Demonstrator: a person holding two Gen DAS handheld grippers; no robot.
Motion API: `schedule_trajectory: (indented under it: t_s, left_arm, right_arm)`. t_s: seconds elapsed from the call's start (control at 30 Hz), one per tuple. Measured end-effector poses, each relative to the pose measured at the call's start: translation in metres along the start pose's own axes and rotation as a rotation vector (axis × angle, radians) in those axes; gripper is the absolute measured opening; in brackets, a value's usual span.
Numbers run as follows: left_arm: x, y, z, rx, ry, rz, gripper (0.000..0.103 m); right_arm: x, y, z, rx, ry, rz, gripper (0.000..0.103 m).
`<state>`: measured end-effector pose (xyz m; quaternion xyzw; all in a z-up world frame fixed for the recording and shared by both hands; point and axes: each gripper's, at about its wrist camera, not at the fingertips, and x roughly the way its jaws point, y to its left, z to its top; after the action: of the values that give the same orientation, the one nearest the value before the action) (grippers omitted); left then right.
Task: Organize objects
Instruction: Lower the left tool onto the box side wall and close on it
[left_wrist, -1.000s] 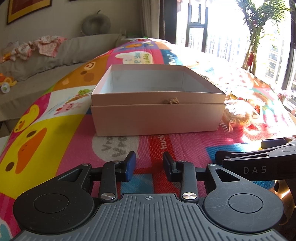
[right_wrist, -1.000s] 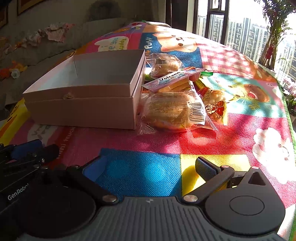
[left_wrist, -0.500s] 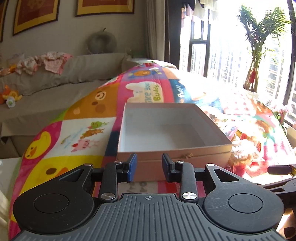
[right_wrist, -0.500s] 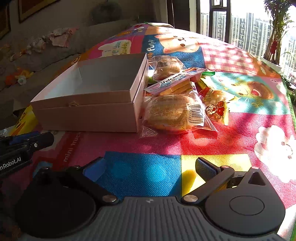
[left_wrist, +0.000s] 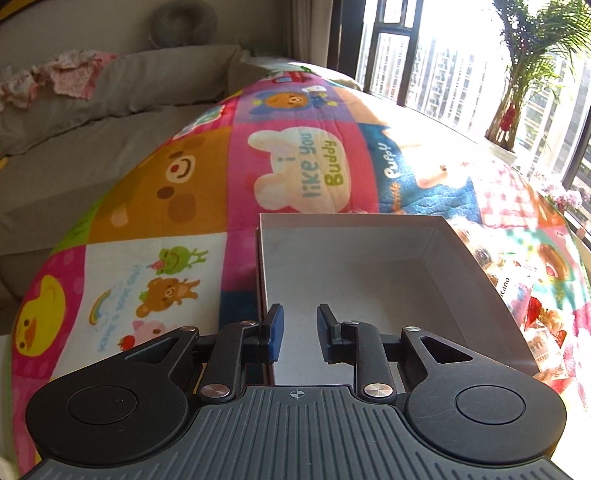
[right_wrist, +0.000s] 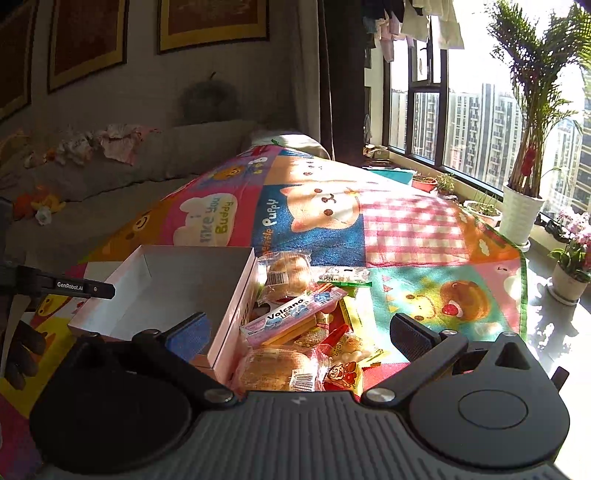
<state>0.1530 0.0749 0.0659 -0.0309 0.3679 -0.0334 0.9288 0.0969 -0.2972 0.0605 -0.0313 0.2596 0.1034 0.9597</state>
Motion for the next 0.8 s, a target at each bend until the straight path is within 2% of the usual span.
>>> schedule_trajectory:
  t_s: [0.1, 0.2, 0.23, 0.3, 0.37, 0.4, 0.43, 0.53, 0.67, 0.8]
  left_arm:
    - [0.01, 0.003, 0.0, -0.013, -0.005, -0.001, 0.021]
    - [-0.002, 0.011, 0.0, -0.057, -0.095, 0.007, 0.021]
    - [-0.009, 0.011, 0.001, -0.052, -0.138, 0.033, 0.021]
    - [-0.013, 0.009, 0.001, -0.012, -0.178, 0.099, 0.021]
    - [-0.002, 0.01, 0.004, 0.021, -0.146, 0.145, 0.022]
    - [0.005, 0.013, 0.005, 0.014, -0.111, 0.135, 0.021]
    - [0.005, 0.014, 0.004, 0.005, -0.138, 0.134, 0.021]
    - [0.008, 0.015, 0.008, -0.007, -0.121, 0.123, 0.021]
    - [0.001, 0.015, 0.006, -0.031, -0.105, 0.061, 0.021]
    - [0.013, 0.012, 0.001, -0.021, -0.063, 0.086, 0.022]
  right_arm:
    - [0.012, -0.005, -0.005, -0.014, 0.031, -0.02, 0.103]
    - [0.024, -0.007, -0.02, -0.001, 0.079, -0.012, 0.103]
    - [0.027, -0.007, -0.026, 0.0, 0.09, -0.012, 0.103]
    - [0.03, -0.004, -0.037, -0.015, 0.095, -0.024, 0.103]
    - [0.032, -0.002, -0.046, -0.035, 0.084, -0.032, 0.103]
    - [0.034, -0.002, -0.049, -0.036, 0.082, -0.033, 0.103]
    - [0.037, -0.002, -0.051, -0.028, 0.087, -0.034, 0.103]
    - [0.045, -0.006, -0.054, 0.016, 0.114, -0.025, 0.103]
    - [0.049, -0.011, -0.059, 0.029, 0.128, -0.038, 0.103]
    - [0.047, -0.011, -0.063, 0.007, 0.123, -0.04, 0.103]
